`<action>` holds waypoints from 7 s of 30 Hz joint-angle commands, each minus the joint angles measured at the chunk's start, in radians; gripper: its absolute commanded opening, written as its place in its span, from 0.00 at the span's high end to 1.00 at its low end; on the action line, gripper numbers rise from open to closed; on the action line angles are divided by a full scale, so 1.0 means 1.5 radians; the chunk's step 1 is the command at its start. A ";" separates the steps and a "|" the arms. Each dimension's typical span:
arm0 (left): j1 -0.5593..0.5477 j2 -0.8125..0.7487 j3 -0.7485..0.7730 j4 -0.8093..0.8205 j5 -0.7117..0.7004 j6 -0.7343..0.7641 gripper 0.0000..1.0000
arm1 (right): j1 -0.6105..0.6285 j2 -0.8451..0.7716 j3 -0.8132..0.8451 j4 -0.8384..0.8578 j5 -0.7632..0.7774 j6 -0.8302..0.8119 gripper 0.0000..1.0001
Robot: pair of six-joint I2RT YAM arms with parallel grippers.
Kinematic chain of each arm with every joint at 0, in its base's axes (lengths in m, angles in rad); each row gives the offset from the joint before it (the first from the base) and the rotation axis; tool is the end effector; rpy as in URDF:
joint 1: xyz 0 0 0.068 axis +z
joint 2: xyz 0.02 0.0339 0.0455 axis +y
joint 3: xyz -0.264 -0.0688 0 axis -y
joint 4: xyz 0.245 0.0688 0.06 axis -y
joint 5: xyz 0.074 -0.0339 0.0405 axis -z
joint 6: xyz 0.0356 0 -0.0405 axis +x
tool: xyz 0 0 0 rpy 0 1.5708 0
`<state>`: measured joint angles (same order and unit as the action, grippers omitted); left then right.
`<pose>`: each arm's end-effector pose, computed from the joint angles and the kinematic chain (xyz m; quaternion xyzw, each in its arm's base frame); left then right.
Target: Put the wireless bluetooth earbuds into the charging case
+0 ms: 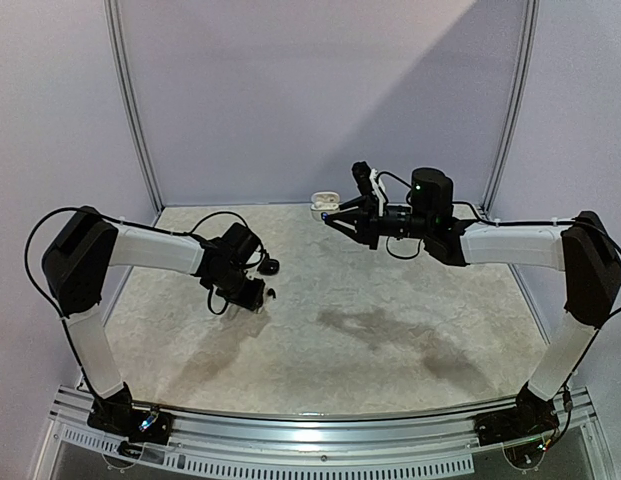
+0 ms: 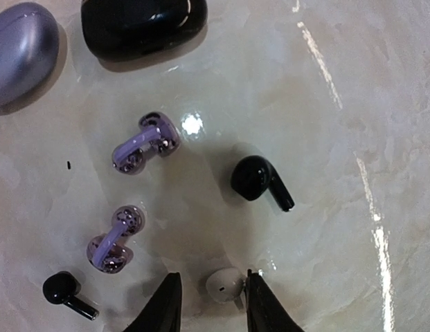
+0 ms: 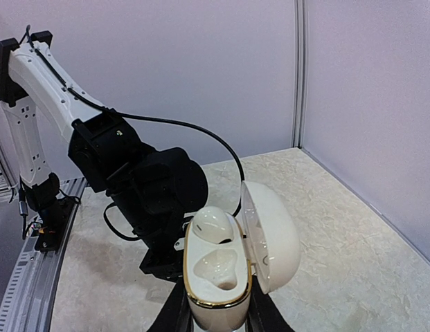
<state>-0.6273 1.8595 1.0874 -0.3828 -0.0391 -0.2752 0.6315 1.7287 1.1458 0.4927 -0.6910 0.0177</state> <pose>0.2897 -0.2083 0.1384 0.1674 0.9639 -0.0728 0.1941 0.3095 0.2545 0.2803 -0.4276 0.5932 0.4394 0.5218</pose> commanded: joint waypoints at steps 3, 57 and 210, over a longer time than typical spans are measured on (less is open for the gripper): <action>0.003 0.026 0.003 -0.001 0.020 -0.017 0.69 | -0.007 -0.016 0.003 -0.013 -0.007 -0.005 1.00; -0.154 0.072 0.019 0.129 0.109 -0.052 0.46 | -0.034 -0.140 -0.124 -0.057 0.015 -0.075 1.00; -0.007 -0.581 -0.438 0.691 0.198 0.099 1.00 | 0.135 0.253 0.140 -0.569 0.266 -0.082 0.84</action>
<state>-0.6456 0.9821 0.4412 0.6598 0.2569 -0.1417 0.8268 2.0632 1.3384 -0.3637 -0.2752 -0.0841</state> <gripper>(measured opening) 0.217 0.166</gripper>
